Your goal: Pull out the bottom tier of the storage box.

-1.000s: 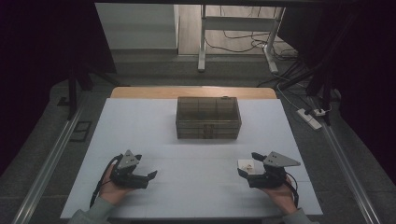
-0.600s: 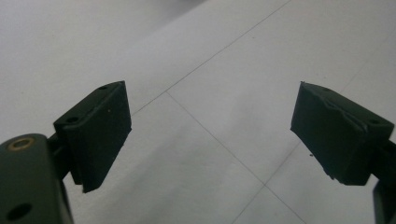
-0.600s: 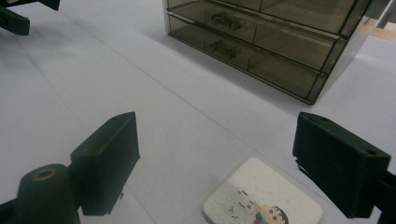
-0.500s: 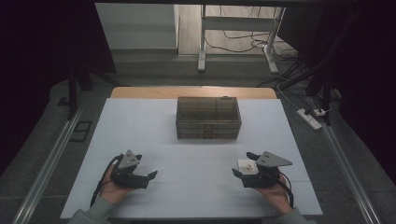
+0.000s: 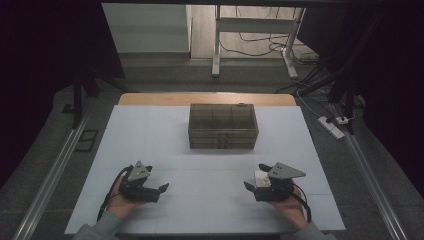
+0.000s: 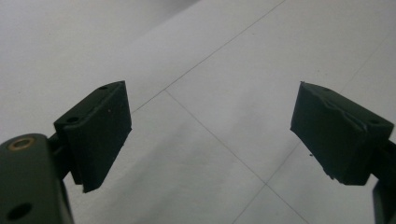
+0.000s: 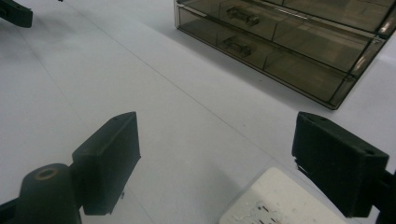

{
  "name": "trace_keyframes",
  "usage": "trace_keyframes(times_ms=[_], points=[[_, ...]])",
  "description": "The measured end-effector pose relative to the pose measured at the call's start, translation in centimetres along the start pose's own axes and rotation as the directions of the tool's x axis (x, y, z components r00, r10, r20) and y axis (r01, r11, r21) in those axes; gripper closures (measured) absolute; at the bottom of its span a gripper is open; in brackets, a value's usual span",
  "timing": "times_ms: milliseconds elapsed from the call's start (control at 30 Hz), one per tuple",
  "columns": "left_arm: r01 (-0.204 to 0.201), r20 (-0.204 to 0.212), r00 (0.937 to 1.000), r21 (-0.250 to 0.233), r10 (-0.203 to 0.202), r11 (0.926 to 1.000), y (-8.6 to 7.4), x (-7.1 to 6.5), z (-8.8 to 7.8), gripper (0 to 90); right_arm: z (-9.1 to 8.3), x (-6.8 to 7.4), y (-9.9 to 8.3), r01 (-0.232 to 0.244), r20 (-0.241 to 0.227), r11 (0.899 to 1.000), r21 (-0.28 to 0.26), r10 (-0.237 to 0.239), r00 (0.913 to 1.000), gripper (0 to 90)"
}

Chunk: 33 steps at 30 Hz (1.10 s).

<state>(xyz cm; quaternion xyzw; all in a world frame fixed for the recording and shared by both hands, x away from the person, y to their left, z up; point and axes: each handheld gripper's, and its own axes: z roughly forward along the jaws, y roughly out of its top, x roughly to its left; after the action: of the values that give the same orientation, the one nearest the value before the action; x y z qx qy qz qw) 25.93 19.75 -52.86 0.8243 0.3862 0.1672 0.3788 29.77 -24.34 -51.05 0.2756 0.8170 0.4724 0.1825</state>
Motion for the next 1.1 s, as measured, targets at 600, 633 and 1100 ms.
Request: trace_keyframes(times_ms=[600, 633, 1100], points=[[0.000, 0.000, 1.0000, 0.007, 0.000, 1.0000, 0.0, 0.0, 0.2, 12.6, 1.4, 1.3, 0.3, 0.027, -0.017, 0.999, 0.018, -0.027, 0.9995, 14.7], [0.002, 0.000, 1.0000, 0.006, -0.002, 1.0000, 0.0, 0.0, 0.2, 12.6, 1.4, 1.3, 0.3, 0.027, -0.017, 0.999, 0.018, -0.027, 0.9995, 14.7], [0.003, 0.000, 1.0000, 0.007, -0.003, 1.0000, 0.0, 0.0, 0.2, 12.7, 2.5, 2.4, 0.6, 0.049, -0.034, 0.998, 0.026, -0.048, 0.9983, 14.8]])
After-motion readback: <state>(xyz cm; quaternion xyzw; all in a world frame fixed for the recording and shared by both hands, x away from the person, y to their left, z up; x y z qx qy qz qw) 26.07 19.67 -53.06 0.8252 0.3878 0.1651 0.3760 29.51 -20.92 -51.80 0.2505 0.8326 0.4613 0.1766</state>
